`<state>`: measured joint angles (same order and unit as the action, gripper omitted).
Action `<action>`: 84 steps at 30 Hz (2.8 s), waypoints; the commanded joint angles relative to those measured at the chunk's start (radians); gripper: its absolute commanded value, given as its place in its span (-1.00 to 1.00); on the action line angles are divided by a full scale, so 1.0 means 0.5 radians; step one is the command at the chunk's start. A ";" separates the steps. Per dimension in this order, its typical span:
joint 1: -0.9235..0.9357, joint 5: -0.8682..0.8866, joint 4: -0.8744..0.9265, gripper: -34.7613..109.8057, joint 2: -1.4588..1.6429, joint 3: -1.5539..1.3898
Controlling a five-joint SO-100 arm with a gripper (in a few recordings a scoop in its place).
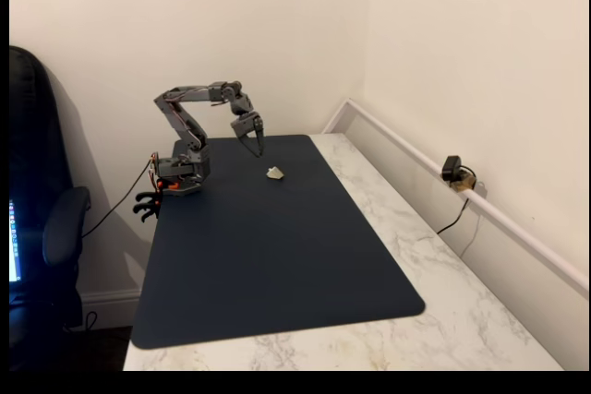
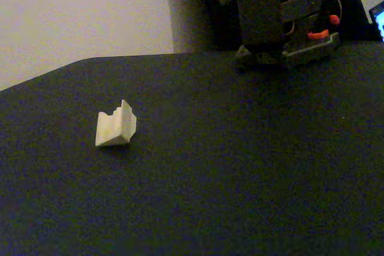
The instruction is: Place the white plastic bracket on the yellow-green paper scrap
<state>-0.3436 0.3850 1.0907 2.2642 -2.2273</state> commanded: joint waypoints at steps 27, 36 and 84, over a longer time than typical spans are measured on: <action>0.298 -0.865 -0.307 -0.52 2.080 -1.681; 0.405 -0.828 -0.255 -0.52 2.080 -1.666; 0.319 -0.920 -0.199 -0.52 2.080 -1.651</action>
<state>-0.1626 -0.0660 0.9741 3.2704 -3.0695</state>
